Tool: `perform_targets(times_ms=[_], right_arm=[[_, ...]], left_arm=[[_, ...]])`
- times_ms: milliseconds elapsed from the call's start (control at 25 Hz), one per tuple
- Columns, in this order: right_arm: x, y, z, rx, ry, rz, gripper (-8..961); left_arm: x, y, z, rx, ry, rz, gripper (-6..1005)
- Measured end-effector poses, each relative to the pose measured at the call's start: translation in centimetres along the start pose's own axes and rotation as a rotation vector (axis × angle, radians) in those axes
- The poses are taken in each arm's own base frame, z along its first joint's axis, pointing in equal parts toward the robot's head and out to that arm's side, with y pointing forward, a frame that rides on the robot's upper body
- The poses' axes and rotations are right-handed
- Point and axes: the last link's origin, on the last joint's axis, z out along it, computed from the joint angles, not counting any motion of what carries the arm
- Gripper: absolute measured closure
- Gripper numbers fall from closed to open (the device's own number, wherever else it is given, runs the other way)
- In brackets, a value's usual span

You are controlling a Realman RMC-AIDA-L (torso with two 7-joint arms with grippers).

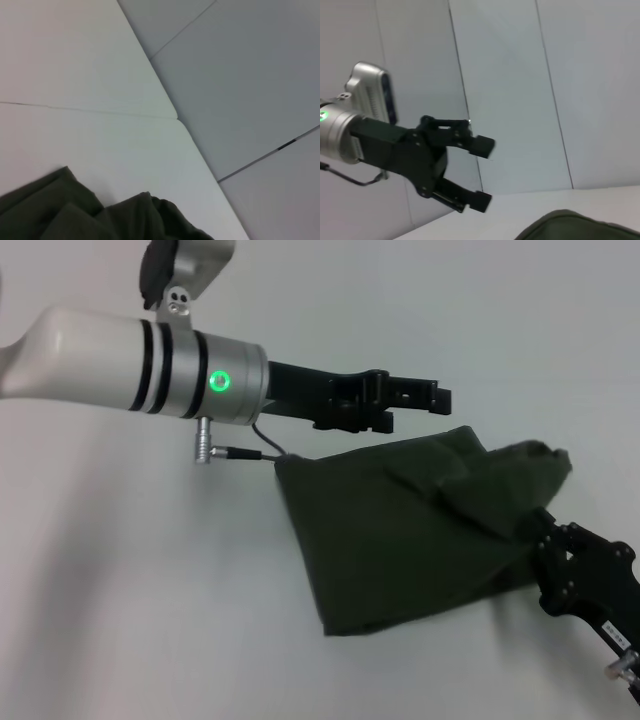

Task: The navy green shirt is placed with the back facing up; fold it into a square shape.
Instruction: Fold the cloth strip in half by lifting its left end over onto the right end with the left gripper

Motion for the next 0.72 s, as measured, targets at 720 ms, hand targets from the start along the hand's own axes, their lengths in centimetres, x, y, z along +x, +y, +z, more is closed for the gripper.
perform_targets(times_ms=[720], right_arm=[[-1.8,-2.8,-3.4,0.032,-0.037,0.221,495]], left_arm=[[-4.9,-2.6,-2.8,-0.054,-0.075,-0.080,60]])
